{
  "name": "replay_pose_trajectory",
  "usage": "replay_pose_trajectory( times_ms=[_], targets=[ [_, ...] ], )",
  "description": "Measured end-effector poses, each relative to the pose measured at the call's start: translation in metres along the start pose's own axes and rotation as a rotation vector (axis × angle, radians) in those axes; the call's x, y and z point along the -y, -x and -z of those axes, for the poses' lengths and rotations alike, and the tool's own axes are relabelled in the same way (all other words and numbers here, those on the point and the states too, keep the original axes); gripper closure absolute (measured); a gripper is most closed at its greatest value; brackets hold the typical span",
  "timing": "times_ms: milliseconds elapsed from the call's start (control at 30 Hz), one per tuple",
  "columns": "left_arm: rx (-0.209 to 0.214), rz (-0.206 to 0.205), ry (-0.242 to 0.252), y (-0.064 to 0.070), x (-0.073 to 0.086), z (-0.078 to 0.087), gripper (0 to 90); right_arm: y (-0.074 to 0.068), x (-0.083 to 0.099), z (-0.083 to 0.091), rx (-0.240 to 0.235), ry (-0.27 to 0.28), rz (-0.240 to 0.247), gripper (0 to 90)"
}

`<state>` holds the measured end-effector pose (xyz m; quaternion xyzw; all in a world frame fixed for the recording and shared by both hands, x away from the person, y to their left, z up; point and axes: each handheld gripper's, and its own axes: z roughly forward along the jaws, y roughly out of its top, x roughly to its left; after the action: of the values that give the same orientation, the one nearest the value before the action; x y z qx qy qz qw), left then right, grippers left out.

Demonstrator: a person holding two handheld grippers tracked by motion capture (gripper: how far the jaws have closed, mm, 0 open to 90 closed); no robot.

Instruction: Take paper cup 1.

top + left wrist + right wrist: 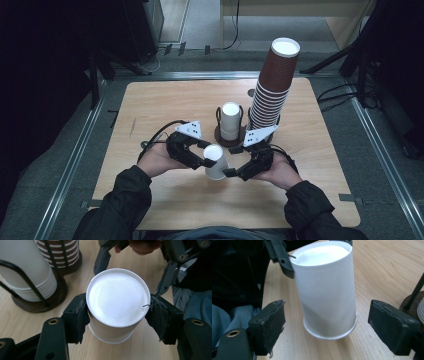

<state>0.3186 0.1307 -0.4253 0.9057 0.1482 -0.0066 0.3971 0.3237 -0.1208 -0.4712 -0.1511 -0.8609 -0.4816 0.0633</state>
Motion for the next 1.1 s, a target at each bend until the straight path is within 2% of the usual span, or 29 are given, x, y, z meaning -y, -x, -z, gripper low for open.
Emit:
replay_pose_trajectory(
  times_ms=[300,433,633,767,1033,1100],
  targets=[
    [0.029,-0.035,-0.010,0.007,-0.008,-0.006,35.7,-0.005,-0.001,-0.011,0.011,-0.042,0.037,14.3],
    [0.034,-0.050,-0.019,0.009,-0.010,-0.009,35.7,-0.007,-0.001,-0.015,-0.002,-0.045,0.023,14.4],
    [0.045,-0.062,-0.025,0.013,-0.012,-0.012,35.7,-0.008,0.000,-0.019,0.007,-0.057,0.042,14.8],
    [0.045,-0.069,-0.033,0.016,-0.013,-0.014,35.7,-0.008,0.000,-0.018,-0.006,-0.060,0.023,15.8],
    [0.039,-0.076,-0.040,0.017,-0.014,-0.016,35.7,-0.010,-0.001,-0.018,-0.021,-0.066,0.034,23.6],
    [0.040,-0.073,-0.042,0.017,-0.014,-0.016,35.7,-0.009,-0.001,-0.018,-0.016,-0.057,0.052,24.3]
  ],
)
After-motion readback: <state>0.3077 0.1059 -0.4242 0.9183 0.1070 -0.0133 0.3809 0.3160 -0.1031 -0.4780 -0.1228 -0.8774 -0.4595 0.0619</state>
